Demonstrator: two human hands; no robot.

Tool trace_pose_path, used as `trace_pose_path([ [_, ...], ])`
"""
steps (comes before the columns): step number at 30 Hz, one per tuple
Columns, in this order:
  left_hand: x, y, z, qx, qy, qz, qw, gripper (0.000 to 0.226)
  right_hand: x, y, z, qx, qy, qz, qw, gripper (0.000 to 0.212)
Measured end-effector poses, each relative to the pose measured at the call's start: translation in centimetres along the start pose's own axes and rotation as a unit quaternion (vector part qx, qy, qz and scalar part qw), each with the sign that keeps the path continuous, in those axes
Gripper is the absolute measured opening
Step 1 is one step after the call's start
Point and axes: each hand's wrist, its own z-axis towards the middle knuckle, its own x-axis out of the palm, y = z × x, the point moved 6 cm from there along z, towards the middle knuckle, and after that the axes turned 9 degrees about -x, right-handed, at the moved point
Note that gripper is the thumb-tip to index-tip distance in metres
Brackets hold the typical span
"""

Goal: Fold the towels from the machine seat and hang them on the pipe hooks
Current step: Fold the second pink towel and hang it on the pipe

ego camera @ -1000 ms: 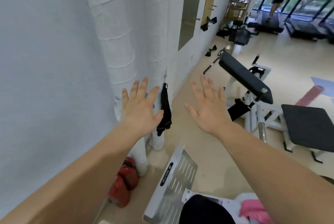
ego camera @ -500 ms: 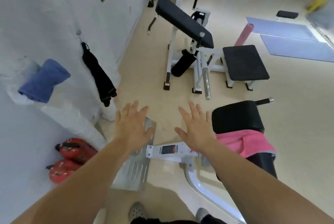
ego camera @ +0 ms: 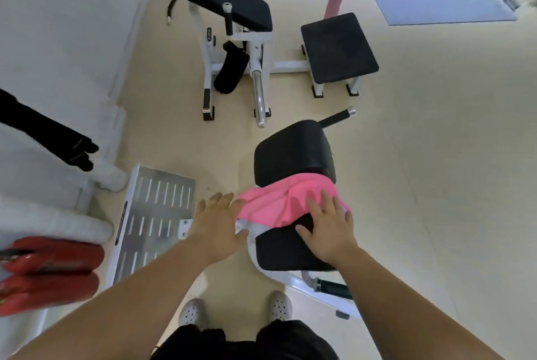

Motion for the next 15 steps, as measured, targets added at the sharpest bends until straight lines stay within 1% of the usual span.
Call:
trace_pose_path([
  [2,0.2,-2.4,0.9,-0.002,0.014,-0.011,1.0,0.067,0.8,-2.1,0.4,0.0,0.002,0.023,1.0,0.073],
  [3,0.5,-3.4,1.4,-0.011,0.027,-0.039,0.999,0.068,1.3,-2.8,0.7,-0.001,0.006,0.034,0.999,0.072],
  [4,0.8,-4.4,1.8,-0.022,0.047,-0.085,0.995,0.07,2.0,-3.4,0.9,-0.002,0.013,0.042,0.999,0.073],
  [6,1.7,-6.3,2.7,-0.045,0.096,-0.193,0.975,0.074,3.4,-4.2,1.2,-0.002,0.036,0.057,0.998,0.075],
  [8,2.8,-7.7,3.7,-0.071,0.136,-0.26,0.953,0.073,5.0,-4.8,1.3,0.003,0.054,0.073,0.996,0.079],
  [11,5.1,-9.0,5.3,-0.108,0.188,-0.294,0.931,0.074,6.8,-5.4,1.2,0.002,0.056,0.098,0.994,0.085],
  [15,7.4,-9.5,7.6,-0.147,0.217,-0.33,0.907,0.068,7.5,-5.7,1.0,-0.005,0.043,0.111,0.993,0.087],
])
